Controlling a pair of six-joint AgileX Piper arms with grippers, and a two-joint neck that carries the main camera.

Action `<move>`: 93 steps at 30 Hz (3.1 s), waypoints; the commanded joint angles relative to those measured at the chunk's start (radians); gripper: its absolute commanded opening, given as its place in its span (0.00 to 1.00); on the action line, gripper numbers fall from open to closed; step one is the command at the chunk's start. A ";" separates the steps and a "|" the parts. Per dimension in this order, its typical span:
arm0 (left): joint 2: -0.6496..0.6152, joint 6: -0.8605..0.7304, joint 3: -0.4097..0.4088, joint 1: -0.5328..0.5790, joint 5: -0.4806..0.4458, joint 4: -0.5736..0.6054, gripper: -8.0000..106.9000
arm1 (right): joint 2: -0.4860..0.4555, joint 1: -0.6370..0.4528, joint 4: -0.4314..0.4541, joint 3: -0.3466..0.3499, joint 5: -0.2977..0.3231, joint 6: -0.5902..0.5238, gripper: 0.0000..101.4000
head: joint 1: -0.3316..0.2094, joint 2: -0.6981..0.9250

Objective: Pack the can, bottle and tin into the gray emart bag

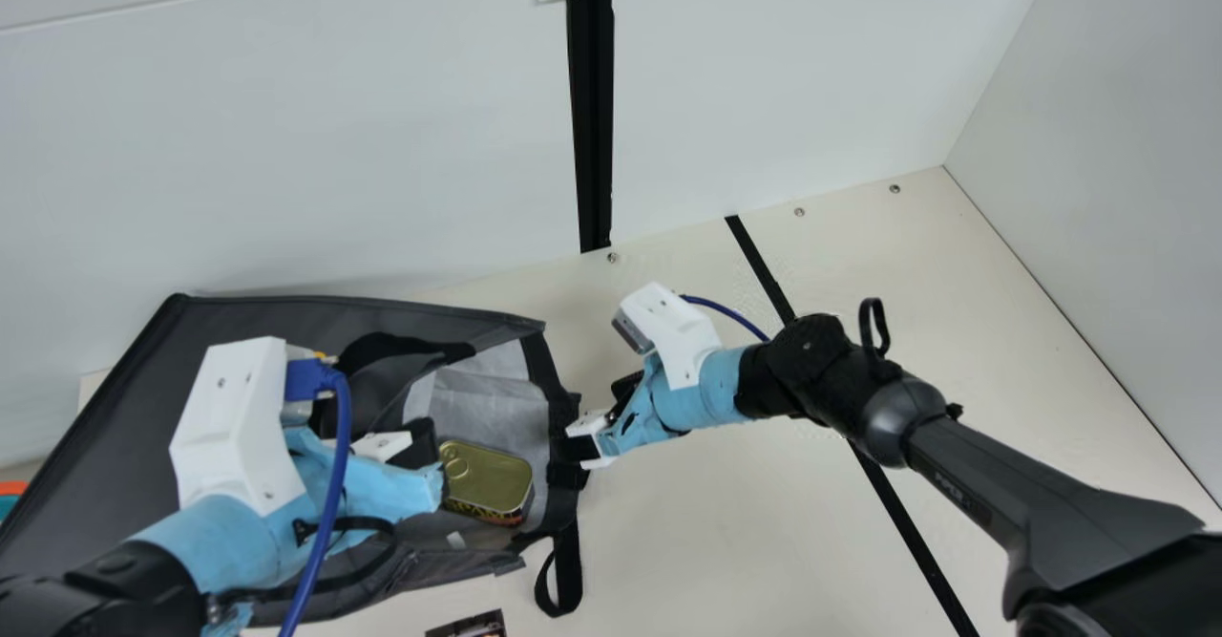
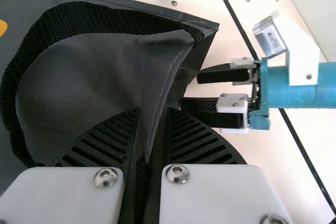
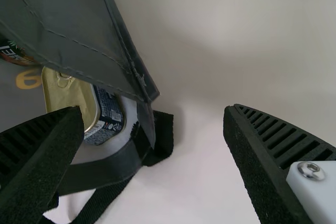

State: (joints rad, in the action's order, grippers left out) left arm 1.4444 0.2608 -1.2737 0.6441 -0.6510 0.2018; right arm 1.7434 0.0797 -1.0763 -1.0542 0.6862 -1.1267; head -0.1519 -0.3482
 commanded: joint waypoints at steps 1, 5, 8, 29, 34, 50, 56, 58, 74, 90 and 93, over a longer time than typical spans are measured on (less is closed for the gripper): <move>0.000 0.000 0.000 0.000 0.000 0.000 0.16 | 0.017 0.008 -0.020 -0.004 0.000 -0.014 0.90 | -0.023 -0.001; 0.000 0.000 0.000 0.000 0.000 0.000 0.16 | 0.052 0.025 -0.056 -0.019 0.000 -0.042 0.90 | -0.023 -0.001; 0.000 0.000 0.000 0.000 0.000 0.000 0.16 | 0.079 0.036 -0.082 -0.032 0.001 -0.061 0.90 | -0.023 -0.001; 0.000 0.000 0.000 0.000 0.000 0.000 0.16 | 0.197 0.085 -0.203 -0.095 0.003 -0.119 0.37 | -0.023 -0.001; 0.000 0.000 0.000 0.000 0.000 0.000 0.16 | 0.202 0.080 -0.218 -0.098 0.011 -0.122 0.04 | -0.023 -0.001; 0.000 0.000 0.000 0.000 0.000 0.000 0.16 | 0.154 0.024 -0.270 -0.073 0.120 -0.038 0.00 | -0.023 -0.001; 0.005 -0.012 -0.007 -0.007 0.003 0.006 0.16 | 0.110 -0.017 -0.289 -0.061 0.213 0.025 0.00 | -0.023 -0.001; 0.009 -0.015 -0.014 -0.010 0.013 0.007 0.16 | 0.093 -0.031 -0.290 -0.058 0.246 0.047 0.00 | -0.023 -0.001; 0.041 -0.078 -0.109 -0.049 0.138 0.052 0.16 | -0.046 -0.172 -0.300 -0.068 0.451 0.177 0.00 | -0.023 -0.001; 0.048 -0.218 -0.235 -0.094 0.133 0.140 0.16 | -0.187 -0.229 -0.396 -0.128 0.534 0.362 0.00 | -0.023 -0.001; 0.050 -0.243 -0.269 -0.104 0.114 0.156 0.16 | -0.217 -0.231 -0.414 -0.143 0.534 0.398 0.00 | -0.023 -0.001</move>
State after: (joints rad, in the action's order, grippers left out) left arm 1.4926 0.0246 -1.5292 0.5425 -0.5297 0.3522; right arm 1.5360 -0.1495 -1.4836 -1.1938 1.2239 -0.7459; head -0.1519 -0.3482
